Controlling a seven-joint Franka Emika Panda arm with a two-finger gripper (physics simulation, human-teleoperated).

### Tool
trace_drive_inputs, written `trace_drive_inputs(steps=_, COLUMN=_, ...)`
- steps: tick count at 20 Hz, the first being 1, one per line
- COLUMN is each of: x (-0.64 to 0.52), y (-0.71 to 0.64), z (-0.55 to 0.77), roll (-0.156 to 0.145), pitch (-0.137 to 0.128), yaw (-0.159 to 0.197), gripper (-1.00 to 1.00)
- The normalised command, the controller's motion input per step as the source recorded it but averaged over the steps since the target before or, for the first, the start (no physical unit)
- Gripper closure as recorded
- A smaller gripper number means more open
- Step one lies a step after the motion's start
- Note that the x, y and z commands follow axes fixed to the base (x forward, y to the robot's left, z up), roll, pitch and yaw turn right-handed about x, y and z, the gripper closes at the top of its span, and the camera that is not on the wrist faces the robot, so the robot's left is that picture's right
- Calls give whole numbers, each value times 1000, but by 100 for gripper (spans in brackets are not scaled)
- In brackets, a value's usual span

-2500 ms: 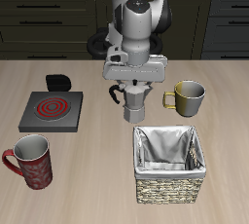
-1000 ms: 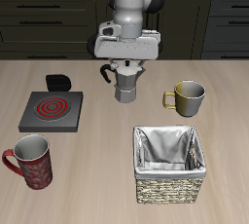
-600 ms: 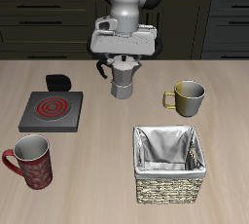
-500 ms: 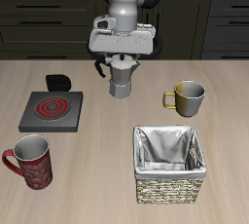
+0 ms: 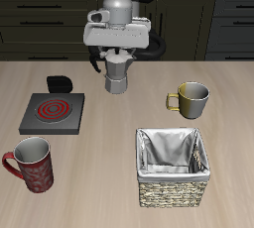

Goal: Place the moka pot on the stove and turn off the stove

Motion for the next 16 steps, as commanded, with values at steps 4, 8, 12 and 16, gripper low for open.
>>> trace_drive_inputs(steps=4, x=-84, y=-362, z=170, roll=-11, pitch=10, yaw=-26, gripper=100)
trace_drive_inputs(steps=8, x=-46, y=-460, z=100, roll=-13, pitch=6, yaw=2, gripper=100)
trace_drive_inputs(steps=12, x=6, y=-422, z=72, roll=-32, pitch=-15, yaw=19, gripper=100)
trace_drive_inputs(steps=16, x=24, y=-370, z=77, roll=-9, pitch=-14, yaw=2, gripper=100)
